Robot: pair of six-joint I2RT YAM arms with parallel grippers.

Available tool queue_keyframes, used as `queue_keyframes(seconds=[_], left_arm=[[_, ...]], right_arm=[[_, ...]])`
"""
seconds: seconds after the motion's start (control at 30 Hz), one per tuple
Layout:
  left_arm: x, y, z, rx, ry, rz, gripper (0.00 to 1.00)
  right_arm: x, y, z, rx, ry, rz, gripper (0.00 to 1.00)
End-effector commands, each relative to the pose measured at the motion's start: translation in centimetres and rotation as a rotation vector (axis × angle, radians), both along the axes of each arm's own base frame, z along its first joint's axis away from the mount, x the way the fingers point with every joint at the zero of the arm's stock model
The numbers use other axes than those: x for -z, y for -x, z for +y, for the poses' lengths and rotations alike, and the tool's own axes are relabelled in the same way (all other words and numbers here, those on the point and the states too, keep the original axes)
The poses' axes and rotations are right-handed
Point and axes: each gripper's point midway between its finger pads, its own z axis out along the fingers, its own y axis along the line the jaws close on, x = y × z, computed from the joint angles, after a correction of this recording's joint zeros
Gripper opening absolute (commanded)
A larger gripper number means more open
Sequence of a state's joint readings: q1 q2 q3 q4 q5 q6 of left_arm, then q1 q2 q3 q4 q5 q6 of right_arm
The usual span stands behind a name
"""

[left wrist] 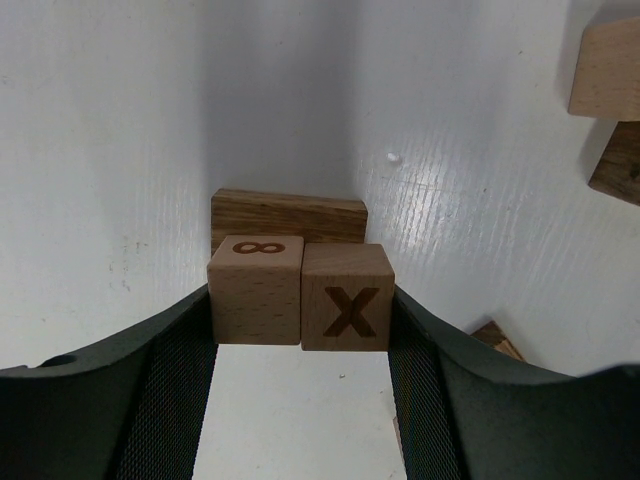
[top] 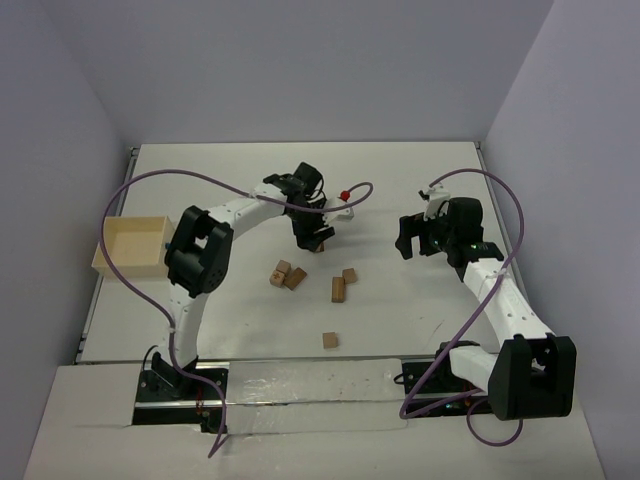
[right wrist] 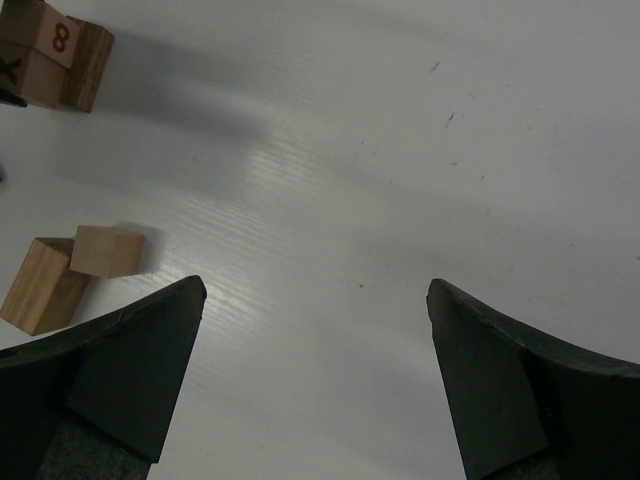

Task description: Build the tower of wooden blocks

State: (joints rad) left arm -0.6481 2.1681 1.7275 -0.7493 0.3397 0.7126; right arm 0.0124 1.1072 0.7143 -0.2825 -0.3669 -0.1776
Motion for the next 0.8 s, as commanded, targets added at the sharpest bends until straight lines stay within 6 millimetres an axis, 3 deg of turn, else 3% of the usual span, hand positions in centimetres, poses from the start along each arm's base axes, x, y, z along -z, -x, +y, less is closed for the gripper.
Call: queue_keyframes(seconds=[0.0,0.4,0.77], left_arm=[[-3.2,-0.8,-1.5,-0.023,0.094,-0.093,0.0],[-4.3,-0.5,-1.6,0.087,0.111,-0.145,0.0],[-3.3,-0.8,-1.7,0.102,0.098,-0.143,0.0]], right_arm=[[-2.2,-0.7,0.1,-0.01,-0.009,-0.059,1.0],[-1.9,-0.7,0.2,-0.016,-0.012,-0.05,1.0],[-1.9,-0.8,0.2,-0.018,-0.01,-0.049,1.0]])
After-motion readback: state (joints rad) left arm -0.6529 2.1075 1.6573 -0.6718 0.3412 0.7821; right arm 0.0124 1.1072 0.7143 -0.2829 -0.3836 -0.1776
